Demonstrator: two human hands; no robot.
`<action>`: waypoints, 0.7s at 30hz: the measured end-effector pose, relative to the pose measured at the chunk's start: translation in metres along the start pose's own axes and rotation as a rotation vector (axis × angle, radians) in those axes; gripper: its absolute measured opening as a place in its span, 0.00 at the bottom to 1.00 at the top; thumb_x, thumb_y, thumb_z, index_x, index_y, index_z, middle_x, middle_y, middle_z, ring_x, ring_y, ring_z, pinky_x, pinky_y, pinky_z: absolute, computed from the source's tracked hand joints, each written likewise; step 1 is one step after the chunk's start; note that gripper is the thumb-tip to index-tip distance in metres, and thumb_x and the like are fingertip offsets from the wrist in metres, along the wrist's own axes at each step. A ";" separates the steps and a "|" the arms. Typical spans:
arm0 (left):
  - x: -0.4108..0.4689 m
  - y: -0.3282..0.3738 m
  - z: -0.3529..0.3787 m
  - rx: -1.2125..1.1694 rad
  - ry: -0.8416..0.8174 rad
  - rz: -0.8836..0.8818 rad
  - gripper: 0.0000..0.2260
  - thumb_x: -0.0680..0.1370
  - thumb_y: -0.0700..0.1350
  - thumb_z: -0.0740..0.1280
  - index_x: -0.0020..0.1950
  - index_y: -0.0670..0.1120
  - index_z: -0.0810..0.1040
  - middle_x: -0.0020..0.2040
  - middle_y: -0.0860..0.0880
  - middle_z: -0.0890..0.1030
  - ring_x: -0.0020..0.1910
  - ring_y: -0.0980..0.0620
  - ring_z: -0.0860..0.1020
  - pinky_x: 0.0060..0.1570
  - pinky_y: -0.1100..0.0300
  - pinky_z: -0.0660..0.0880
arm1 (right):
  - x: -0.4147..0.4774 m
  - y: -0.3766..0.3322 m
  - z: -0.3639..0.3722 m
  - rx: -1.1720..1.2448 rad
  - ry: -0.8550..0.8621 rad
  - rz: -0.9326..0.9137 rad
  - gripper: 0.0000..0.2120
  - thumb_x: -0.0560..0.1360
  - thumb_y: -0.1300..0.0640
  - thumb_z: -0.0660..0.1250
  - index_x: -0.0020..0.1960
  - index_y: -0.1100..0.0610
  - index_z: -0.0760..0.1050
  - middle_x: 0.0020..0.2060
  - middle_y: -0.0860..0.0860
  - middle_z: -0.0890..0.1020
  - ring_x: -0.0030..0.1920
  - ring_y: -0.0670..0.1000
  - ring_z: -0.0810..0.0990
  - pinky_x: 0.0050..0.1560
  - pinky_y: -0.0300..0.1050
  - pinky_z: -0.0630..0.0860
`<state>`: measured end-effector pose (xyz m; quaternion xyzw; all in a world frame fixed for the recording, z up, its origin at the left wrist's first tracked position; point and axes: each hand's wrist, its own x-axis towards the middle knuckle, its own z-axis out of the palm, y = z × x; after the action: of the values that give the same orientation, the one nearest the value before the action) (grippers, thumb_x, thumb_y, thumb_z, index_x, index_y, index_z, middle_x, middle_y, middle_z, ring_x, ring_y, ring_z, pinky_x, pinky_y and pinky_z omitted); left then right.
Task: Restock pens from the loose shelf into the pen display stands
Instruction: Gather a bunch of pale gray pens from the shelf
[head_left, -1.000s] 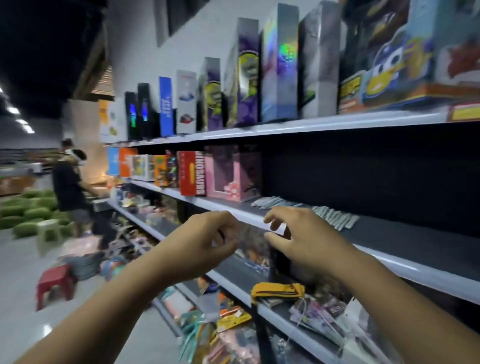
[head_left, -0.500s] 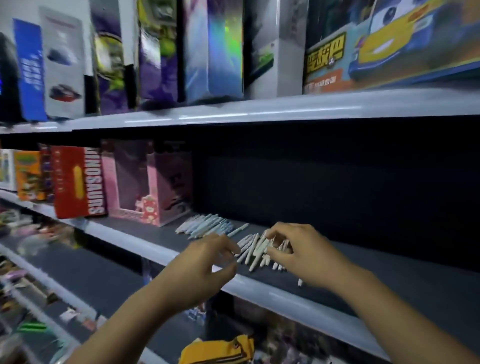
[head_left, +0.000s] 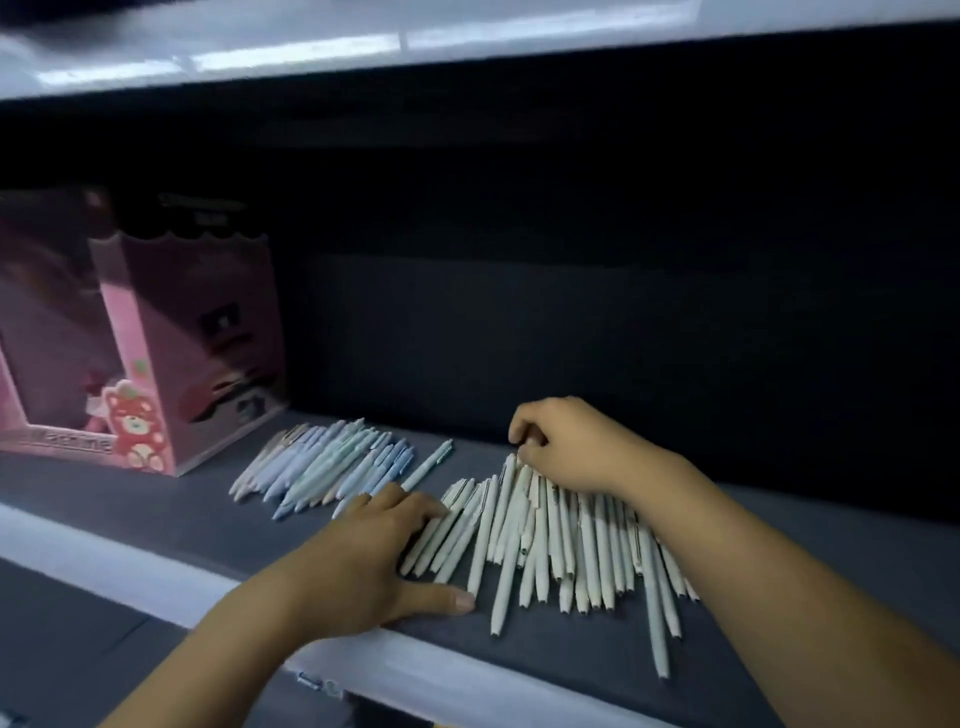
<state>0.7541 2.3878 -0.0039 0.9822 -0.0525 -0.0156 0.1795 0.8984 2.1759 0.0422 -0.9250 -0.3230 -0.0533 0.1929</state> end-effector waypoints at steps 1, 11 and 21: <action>0.005 -0.001 -0.002 -0.027 -0.011 0.006 0.38 0.67 0.76 0.68 0.73 0.65 0.63 0.60 0.64 0.68 0.63 0.62 0.68 0.66 0.59 0.70 | 0.005 0.002 0.004 0.009 0.017 0.007 0.06 0.79 0.55 0.65 0.53 0.48 0.79 0.45 0.44 0.80 0.42 0.46 0.80 0.46 0.47 0.81; 0.063 0.043 -0.010 0.249 -0.129 -0.119 0.44 0.72 0.78 0.53 0.80 0.55 0.52 0.75 0.43 0.66 0.68 0.45 0.74 0.64 0.52 0.71 | -0.006 0.023 0.024 -0.084 0.040 0.000 0.12 0.79 0.60 0.60 0.50 0.46 0.80 0.50 0.41 0.77 0.48 0.44 0.78 0.51 0.49 0.80; 0.100 0.039 -0.040 0.044 -0.418 -0.083 0.34 0.70 0.64 0.76 0.71 0.58 0.66 0.46 0.55 0.78 0.42 0.56 0.82 0.48 0.51 0.85 | -0.009 0.024 0.022 0.036 0.072 0.041 0.14 0.79 0.61 0.60 0.46 0.47 0.82 0.47 0.40 0.77 0.40 0.42 0.77 0.39 0.37 0.75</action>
<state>0.8518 2.3550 0.0458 0.9627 -0.0484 -0.2251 0.1422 0.9055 2.1616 0.0121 -0.9253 -0.2977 -0.0768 0.2219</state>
